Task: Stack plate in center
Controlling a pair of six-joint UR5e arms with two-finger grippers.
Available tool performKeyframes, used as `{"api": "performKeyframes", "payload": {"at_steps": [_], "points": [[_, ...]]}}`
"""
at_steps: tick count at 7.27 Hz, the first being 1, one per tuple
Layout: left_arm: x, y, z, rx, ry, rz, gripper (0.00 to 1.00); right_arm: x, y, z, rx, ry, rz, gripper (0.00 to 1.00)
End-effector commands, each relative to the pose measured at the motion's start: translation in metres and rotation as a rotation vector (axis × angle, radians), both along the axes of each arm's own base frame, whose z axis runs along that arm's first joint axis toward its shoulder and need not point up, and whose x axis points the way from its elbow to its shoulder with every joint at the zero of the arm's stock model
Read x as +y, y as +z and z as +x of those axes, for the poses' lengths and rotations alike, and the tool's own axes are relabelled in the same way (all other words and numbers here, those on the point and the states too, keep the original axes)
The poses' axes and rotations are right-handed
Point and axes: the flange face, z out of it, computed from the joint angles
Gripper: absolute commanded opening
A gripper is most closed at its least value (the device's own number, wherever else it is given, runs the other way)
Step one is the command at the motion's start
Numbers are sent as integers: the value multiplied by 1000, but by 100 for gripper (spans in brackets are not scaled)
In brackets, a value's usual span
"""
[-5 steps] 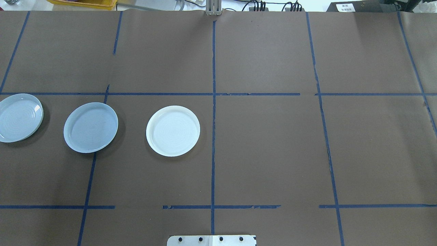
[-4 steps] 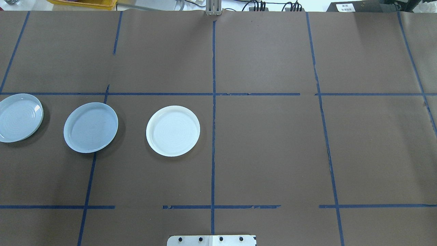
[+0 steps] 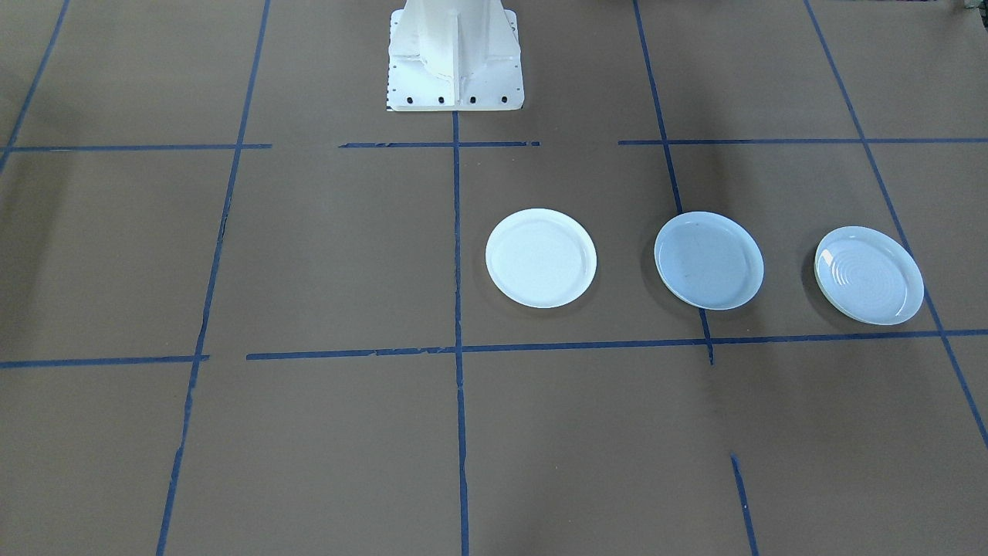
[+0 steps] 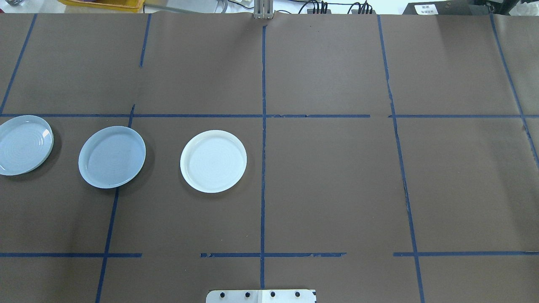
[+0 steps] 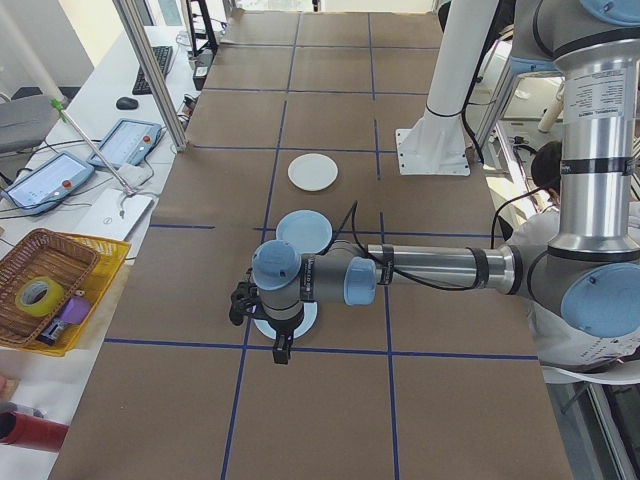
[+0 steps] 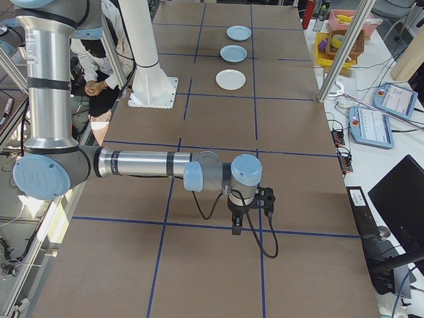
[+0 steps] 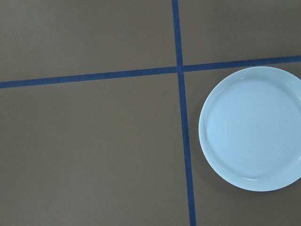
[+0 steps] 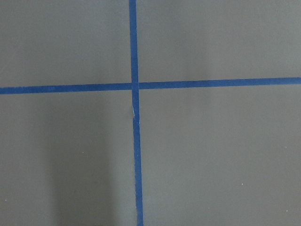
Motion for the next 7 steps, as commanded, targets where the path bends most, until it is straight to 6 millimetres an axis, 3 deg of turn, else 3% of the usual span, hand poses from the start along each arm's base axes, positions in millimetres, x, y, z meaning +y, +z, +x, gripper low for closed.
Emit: {"api": "performKeyframes", "payload": {"at_steps": [1, 2, 3, 5, 7], "points": [[-7, 18, 5, 5, -33, 6, 100, 0, 0, 0, 1, 0, 0, 100], [-10, 39, 13, 15, -80, 36, 100, 0, 0, 0, 1, 1, -1, 100], [-13, 58, 39, 34, -111, 26, 100, 0, 0, 0, -1, 0, 0, 100], [-24, 76, 89, 66, -132, -9, 100, 0, 0, 0, -1, 1, -1, 100], [-17, 89, 125, 112, -163, -31, 100, 0, 0, 0, -1, 0, 0, 100]]}}
